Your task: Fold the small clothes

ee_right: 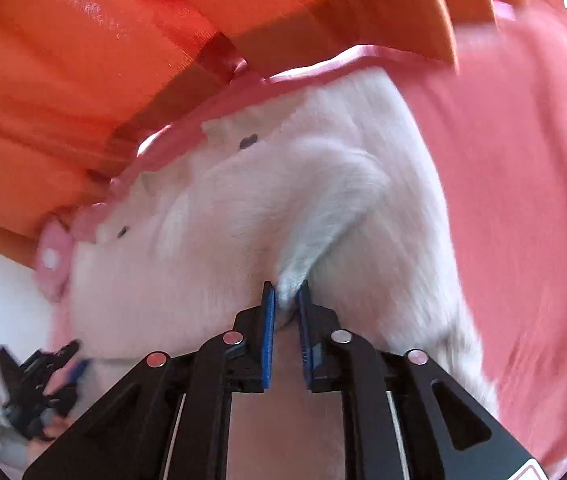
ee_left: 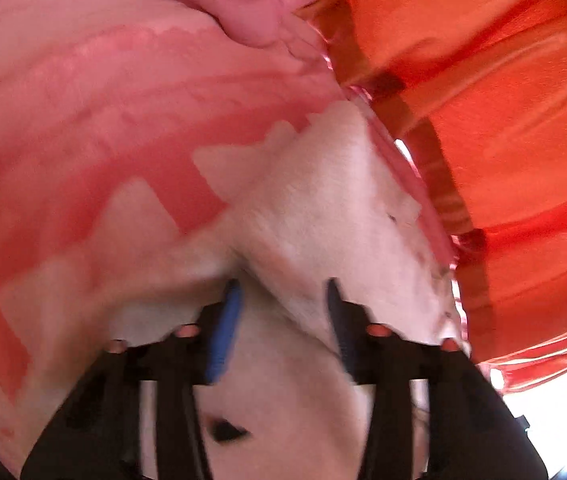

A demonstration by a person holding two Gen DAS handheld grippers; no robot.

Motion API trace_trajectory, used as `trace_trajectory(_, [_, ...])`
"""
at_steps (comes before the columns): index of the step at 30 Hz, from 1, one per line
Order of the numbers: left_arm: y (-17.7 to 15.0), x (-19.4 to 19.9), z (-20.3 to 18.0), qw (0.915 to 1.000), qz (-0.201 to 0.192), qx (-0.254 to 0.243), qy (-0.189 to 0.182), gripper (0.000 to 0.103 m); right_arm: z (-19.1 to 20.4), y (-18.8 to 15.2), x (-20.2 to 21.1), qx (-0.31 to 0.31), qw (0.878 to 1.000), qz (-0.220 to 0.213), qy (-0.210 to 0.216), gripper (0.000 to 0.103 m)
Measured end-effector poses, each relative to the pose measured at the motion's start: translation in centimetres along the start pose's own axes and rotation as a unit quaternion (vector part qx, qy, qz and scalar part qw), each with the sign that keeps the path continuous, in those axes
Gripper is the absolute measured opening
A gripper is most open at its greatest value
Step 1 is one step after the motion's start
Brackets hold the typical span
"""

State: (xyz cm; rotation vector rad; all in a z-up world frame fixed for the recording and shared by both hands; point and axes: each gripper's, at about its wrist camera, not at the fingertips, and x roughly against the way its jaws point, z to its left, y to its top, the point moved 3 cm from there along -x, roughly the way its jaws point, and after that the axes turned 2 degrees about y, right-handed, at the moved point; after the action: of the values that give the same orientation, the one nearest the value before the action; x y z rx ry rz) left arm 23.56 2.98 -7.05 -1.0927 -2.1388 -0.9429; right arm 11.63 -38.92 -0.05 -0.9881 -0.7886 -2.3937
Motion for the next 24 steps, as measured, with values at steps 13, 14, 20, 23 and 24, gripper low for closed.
trace_trajectory(13, [4.5, 2.2, -1.3, 0.9974, -0.053, 0.043, -0.022, 0.009, 9.4, 6.3, 4.1, 0.095, 0.988, -0.095, 0.076, 0.009])
trace_trajectory(14, [4.6, 3.5, -2.0, 0.9966, -0.076, 0.021, -0.026, 0.009, 11.7, 6.4, 7.1, 0.132, 0.974, -0.134, 0.126, 0.009])
trace_trajectory(20, [3.3, -0.1, 0.7, 0.9985, -0.036, 0.01, 0.039, 0.009, 2.2, 4.2, -2.5, 0.069, 0.997, 0.005, -0.043, 0.007])
trace_trajectory(23, [2.3, -0.7, 1.6, 0.9986, -0.027, 0.017, 0.043, 0.009, 2.2, 3.9, -1.2, 0.049, 0.999, -0.021, 0.004, 0.007])
trace_trajectory(24, [2.3, -0.4, 1.3, 0.9984, -0.033, 0.004, 0.046, 0.009, 3.2, 4.3, 0.1, 0.052, 0.998, -0.037, 0.025, 0.007])
